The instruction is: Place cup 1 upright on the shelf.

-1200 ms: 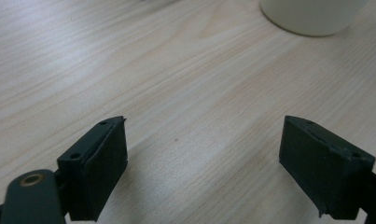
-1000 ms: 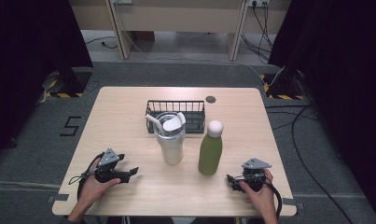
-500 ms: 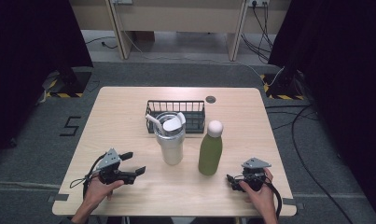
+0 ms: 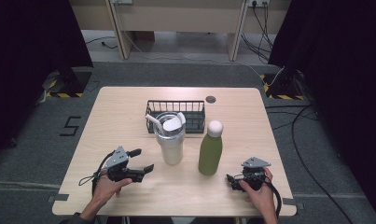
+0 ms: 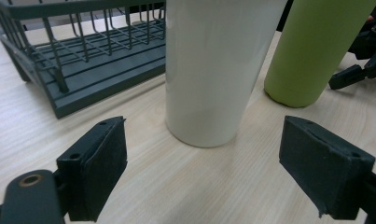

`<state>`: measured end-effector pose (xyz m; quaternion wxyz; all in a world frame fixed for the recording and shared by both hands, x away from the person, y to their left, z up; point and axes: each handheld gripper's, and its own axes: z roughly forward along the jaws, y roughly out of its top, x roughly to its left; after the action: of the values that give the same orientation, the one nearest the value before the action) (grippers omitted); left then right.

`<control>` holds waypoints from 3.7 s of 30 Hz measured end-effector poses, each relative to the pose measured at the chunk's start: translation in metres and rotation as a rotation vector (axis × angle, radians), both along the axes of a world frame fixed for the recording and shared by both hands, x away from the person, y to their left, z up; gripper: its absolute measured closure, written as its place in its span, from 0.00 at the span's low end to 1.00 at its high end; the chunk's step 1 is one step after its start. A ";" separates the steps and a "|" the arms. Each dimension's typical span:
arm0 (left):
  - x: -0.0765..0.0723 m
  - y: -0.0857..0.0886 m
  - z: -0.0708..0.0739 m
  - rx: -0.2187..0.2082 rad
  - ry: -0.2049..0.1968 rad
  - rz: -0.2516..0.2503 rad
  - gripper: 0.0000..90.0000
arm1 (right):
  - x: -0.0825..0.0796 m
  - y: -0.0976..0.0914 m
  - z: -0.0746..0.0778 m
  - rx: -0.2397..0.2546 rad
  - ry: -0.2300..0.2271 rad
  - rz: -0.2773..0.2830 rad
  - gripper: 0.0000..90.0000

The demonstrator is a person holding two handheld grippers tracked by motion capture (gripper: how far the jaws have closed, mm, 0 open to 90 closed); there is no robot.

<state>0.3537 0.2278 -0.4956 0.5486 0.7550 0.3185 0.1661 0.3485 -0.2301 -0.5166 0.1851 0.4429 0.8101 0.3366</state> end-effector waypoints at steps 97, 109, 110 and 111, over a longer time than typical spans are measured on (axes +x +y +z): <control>0.056 -0.084 -0.021 -0.066 -0.158 0.013 0.12 | 0.002 0.000 0.000 -0.001 0.002 0.004 0.06; 0.056 -0.080 -0.018 -0.059 -0.136 0.004 0.12 | 0.002 0.000 0.000 -0.001 0.002 0.004 0.06; 0.056 -0.080 -0.018 -0.050 -0.142 -0.001 0.12 | 0.002 0.000 0.000 -0.001 0.002 0.004 0.06; 0.056 -0.080 -0.017 -0.047 -0.142 -0.003 0.12 | 0.002 0.000 0.000 -0.002 0.002 0.005 0.06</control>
<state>0.4097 0.1479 -0.5130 0.5874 0.7288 0.2816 0.2110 0.3506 -0.2300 -0.5170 0.1841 0.4412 0.8116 0.3359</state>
